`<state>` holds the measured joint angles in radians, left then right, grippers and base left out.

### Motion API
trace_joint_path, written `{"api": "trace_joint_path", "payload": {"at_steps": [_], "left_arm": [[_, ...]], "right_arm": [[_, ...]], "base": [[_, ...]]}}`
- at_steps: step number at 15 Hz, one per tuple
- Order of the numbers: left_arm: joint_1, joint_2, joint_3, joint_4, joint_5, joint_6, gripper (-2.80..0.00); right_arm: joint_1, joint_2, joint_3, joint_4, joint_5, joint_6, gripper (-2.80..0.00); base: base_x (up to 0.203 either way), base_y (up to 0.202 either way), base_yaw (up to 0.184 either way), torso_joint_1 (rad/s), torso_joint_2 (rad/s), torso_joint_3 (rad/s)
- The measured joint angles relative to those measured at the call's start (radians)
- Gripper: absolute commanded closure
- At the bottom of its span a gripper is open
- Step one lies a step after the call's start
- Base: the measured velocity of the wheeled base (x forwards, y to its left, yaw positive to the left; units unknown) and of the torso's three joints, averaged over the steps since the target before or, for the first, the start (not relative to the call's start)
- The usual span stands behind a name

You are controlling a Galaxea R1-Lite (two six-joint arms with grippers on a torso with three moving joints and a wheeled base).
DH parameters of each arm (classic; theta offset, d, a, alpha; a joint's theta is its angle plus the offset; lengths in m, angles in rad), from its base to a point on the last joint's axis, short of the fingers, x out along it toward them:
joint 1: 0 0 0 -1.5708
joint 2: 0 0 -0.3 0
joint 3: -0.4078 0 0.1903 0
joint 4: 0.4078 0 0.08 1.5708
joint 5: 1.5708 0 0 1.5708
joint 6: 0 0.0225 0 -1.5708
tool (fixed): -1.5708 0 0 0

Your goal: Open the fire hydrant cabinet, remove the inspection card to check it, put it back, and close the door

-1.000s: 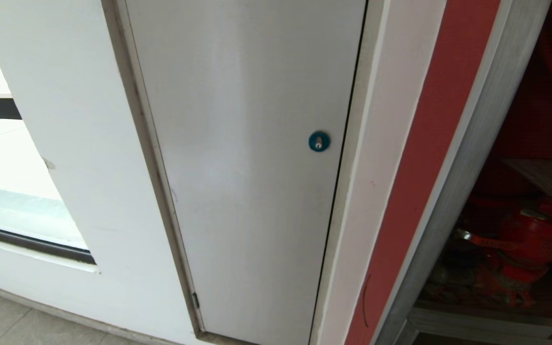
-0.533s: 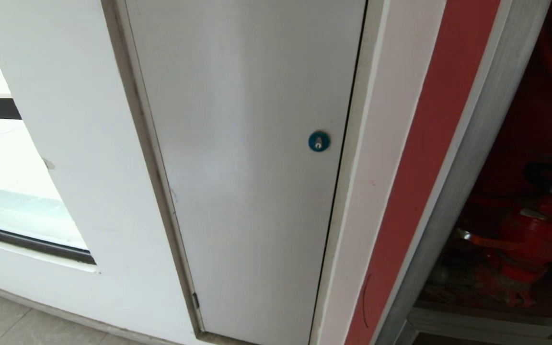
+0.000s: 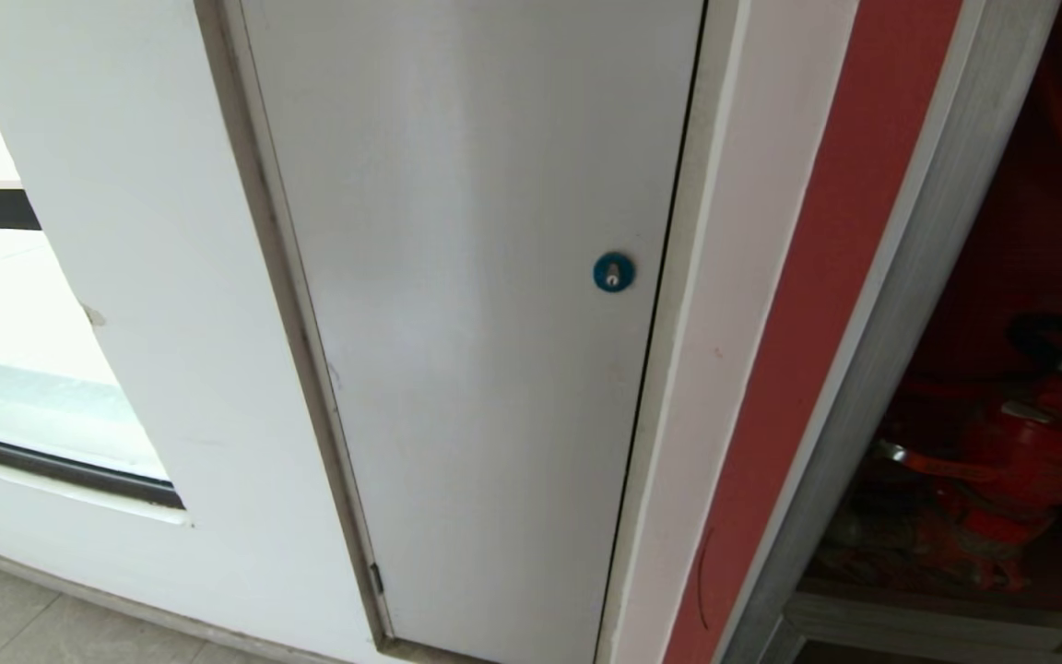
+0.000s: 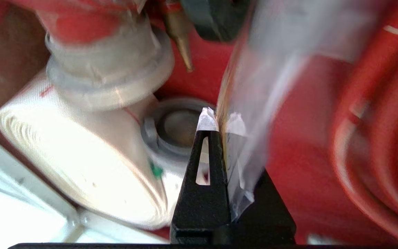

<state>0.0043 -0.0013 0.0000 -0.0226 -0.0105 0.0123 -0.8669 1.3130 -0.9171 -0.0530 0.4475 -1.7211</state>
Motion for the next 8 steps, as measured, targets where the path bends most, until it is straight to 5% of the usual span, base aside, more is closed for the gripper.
{"api": "trace_joint_path", "payload": {"at_steps": [4, 8], "left_arm": [[0.0, 0.0, 0.0, 0.0, 0.0, 0.0, 0.0], [0.0, 0.0, 0.0, 0.0, 0.0, 0.0, 0.0]], "right_arm": [[-0.115, -0.112, 0.024, 0.011, 0.108, -0.024, 0.0], [-0.292, -0.181, 0.022, 0.013, 0.299, -0.047, 0.0]], "base": [[0.0, 0.0, 0.0, 0.0, 0.0, 0.0], [0.0, 0.0, 0.0, 0.0, 0.0, 0.0]]}}
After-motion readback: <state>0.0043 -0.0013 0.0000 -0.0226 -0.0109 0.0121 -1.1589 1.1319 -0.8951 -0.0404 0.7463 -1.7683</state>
